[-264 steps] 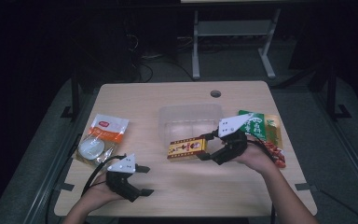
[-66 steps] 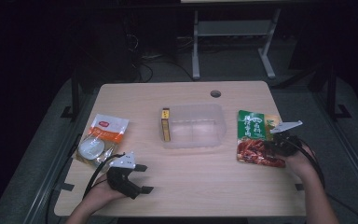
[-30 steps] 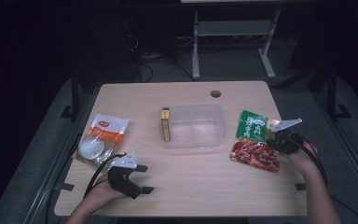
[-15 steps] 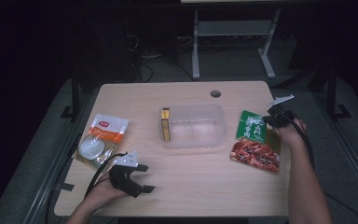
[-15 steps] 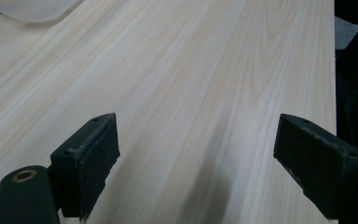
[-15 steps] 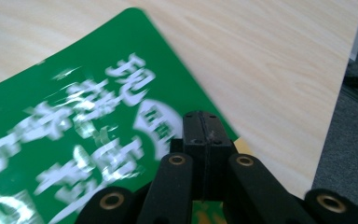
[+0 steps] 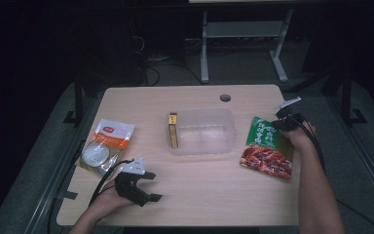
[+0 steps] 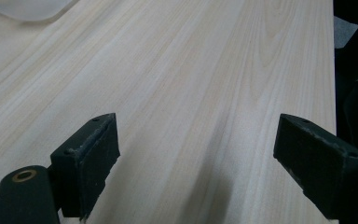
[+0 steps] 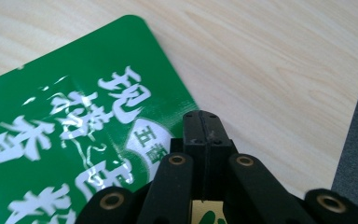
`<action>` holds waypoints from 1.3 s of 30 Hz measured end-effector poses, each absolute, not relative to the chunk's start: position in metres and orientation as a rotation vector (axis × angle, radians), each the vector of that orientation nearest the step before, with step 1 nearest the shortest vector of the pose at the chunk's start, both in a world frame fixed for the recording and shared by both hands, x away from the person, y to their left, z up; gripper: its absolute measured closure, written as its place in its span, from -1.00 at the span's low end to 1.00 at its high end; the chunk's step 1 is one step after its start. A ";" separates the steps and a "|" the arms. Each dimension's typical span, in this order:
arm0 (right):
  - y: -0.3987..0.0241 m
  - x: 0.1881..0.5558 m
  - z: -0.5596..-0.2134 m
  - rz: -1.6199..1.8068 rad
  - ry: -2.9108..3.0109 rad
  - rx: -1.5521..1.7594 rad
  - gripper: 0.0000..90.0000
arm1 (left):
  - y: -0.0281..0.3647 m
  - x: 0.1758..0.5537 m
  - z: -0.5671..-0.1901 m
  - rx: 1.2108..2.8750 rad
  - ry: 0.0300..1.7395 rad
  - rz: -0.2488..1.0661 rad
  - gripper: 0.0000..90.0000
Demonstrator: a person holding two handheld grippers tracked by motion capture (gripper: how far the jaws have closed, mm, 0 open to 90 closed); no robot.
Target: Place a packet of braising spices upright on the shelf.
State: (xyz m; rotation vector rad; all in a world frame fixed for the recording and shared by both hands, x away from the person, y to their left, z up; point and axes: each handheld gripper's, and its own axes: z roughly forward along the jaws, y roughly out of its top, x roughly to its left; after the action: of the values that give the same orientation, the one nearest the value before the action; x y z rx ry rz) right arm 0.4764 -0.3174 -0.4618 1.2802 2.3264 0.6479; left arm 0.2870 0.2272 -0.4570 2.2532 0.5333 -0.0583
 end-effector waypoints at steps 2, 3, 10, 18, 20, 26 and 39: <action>-0.318 0.474 -0.461 0.634 2.340 1.274 1.00 | 0.227 0.286 -0.456 2.256 0.533 -0.055 -0.70; -0.319 0.472 -0.460 0.628 2.350 1.270 1.00 | 0.227 0.286 -0.456 2.252 0.531 -0.056 -0.70; -0.316 0.452 -0.458 0.611 2.411 1.231 1.00 | 0.226 0.286 -0.456 2.258 0.518 -0.060 -0.70; -0.313 0.422 -0.456 0.613 2.456 1.193 1.00 | 0.226 0.284 -0.455 2.251 0.520 -0.053 -0.69; -0.311 0.408 -0.456 0.604 2.478 1.163 1.00 | 0.227 0.284 -0.454 2.253 0.512 -0.051 -0.69; -0.309 0.382 -0.455 0.618 2.510 1.138 1.00 | 0.228 0.282 -0.452 2.251 0.511 -0.047 -0.69; -0.286 0.331 -0.453 0.703 2.632 1.028 1.00 | 0.226 0.280 -0.451 2.249 0.492 -0.040 -0.69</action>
State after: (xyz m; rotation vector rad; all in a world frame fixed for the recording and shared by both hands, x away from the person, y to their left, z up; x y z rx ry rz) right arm 0.3312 -0.2855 -0.4533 1.0276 2.6323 0.7032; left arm 0.2801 0.2261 -0.4507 2.2491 0.4919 -0.0404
